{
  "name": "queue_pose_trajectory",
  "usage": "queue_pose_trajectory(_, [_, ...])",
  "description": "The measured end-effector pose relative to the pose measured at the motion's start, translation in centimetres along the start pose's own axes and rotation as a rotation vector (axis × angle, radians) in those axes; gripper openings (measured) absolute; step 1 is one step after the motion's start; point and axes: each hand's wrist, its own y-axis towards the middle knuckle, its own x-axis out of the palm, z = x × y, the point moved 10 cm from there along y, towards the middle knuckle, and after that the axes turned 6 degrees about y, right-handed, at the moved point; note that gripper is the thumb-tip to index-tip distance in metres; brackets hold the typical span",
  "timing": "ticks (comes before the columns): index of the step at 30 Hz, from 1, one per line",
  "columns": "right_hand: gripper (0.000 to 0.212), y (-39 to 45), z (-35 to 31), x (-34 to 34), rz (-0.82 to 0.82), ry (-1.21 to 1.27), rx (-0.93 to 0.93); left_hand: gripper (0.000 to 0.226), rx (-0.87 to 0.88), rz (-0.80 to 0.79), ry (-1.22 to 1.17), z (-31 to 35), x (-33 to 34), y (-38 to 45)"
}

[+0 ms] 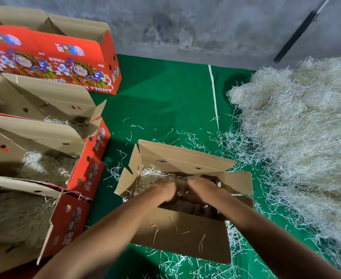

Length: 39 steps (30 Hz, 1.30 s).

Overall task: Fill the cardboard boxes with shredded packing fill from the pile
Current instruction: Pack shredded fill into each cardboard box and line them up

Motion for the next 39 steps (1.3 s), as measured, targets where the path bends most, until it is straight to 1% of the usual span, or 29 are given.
queue_pose_trajectory(1, [0.03,0.1,-0.1,-0.9,0.073,-0.037,-0.011,0.021,-0.029,0.029,0.022,-0.2,-0.3,-0.5])
queue_pose_trajectory(2, [0.027,0.1,0.0,-1.2,0.113,-0.056,-0.02,0.023,-0.028,0.03,0.06,-0.1,-0.2,-0.9])
queue_pose_trajectory(3, [0.026,0.0,0.1,-0.8,0.115,-0.041,-0.028,0.027,-0.03,0.023,0.077,0.1,0.2,-0.8])
queue_pose_trajectory(4, [0.029,0.0,0.4,-0.1,0.083,-0.046,-0.027,0.032,-0.025,0.02,0.108,0.2,0.4,-0.8])
queue_pose_trajectory(6, [0.048,0.1,0.7,1.5,0.039,-0.111,-0.033,0.039,-0.034,-0.009,0.185,0.1,1.0,-0.8])
queue_pose_trajectory(9, [0.075,0.2,1.4,2.5,0.056,-0.219,0.047,0.039,-0.065,-0.068,0.284,-0.5,1.7,-0.6])
queue_pose_trajectory(11, [0.085,0.2,1.4,2.8,0.056,-0.239,0.059,0.042,-0.091,-0.102,0.39,-1.1,1.9,-0.9])
queue_pose_trajectory(13, [0.089,0.2,1.2,3.1,0.043,-0.221,0.054,0.053,-0.139,-0.119,0.544,-1.9,1.5,-1.7])
queue_pose_trajectory(14, [0.09,0.0,1.2,3.1,0.027,-0.194,0.055,0.058,-0.159,-0.133,0.584,-2.3,1.4,-2.1])
queue_pose_trajectory(15, [0.091,-0.2,1.1,2.9,-0.002,-0.174,0.052,0.058,-0.168,-0.145,0.565,-2.5,1.3,-2.4])
queue_pose_trajectory(16, [0.086,-0.5,0.9,2.5,-0.025,-0.167,0.052,0.055,-0.152,-0.139,0.506,-2.2,0.9,-2.6])
queue_pose_trajectory(17, [0.072,-0.7,0.8,1.7,-0.008,-0.172,0.04,0.049,-0.114,-0.108,0.422,-1.8,0.3,-2.7])
queue_pose_trajectory(19, [0.035,-0.7,-0.2,-0.3,0.132,-0.157,-0.045,0.034,-0.004,0.003,0.272,-0.5,-1.6,-2.6])
queue_pose_trajectory(20, [0.028,-0.9,-0.8,-1.0,0.202,-0.102,-0.091,0.023,0.051,0.074,0.207,0.2,-2.8,-2.7])
queue_pose_trajectory(21, [0.028,-0.9,-1.2,-1.1,0.207,-0.02,-0.118,0.017,0.093,0.12,0.151,0.6,-3.5,-2.8])
queue_pose_trajectory(22, [0.031,-0.9,-1.3,-0.4,0.145,0.01,-0.12,0.019,0.119,0.122,0.137,0.9,-3.6,-2.7])
queue_pose_trajectory(23, [0.034,-0.8,-1.6,0.4,0.083,0.002,-0.135,0.023,0.116,0.092,0.15,1.0,-3.0,-2.6])
queue_pose_trajectory(25, [0.035,-0.8,-2.3,1.3,0.032,-0.051,-0.202,0.032,0.078,0.046,0.24,0.4,-1.5,-2.4])
queue_pose_trajectory(27, [0.032,-0.9,-2.2,2.1,-0.019,-0.132,-0.217,0.034,0.075,0.015,0.357,-0.2,-0.1,-1.8])
queue_pose_trajectory(29, [0.03,-1.0,-1.4,2.8,-0.037,-0.28,-0.158,0.037,0.077,0.017,0.401,-0.2,0.0,-1.4])
queue_pose_trajectory(31, [0.033,-1.0,-0.3,3.6,-0.055,-0.375,-0.059,0.041,0.048,0.039,0.376,-0.3,-0.4,-1.1])
queue_pose_trajectory(34, [0.042,-1.4,0.5,4.4,-0.166,-0.282,0.008,0.042,0.028,0.049,0.375,-0.1,-0.8,-1.1])
queue_pose_trajectory(36, [0.038,-1.9,0.7,4.7,-0.279,-0.234,0.025,0.046,0.002,0.051,0.392,-0.3,-0.7,-1.0])
queue_pose_trajectory(37, [0.036,-2.2,0.7,4.7,-0.305,-0.224,0.032,0.05,-0.018,0.043,0.387,-0.4,-0.6,-1.1])
queue_pose_trajectory(39, [0.035,-2.3,0.6,3.8,-0.277,-0.196,0.037,0.052,-0.011,0.042,0.351,-0.2,-0.6,-1.2])
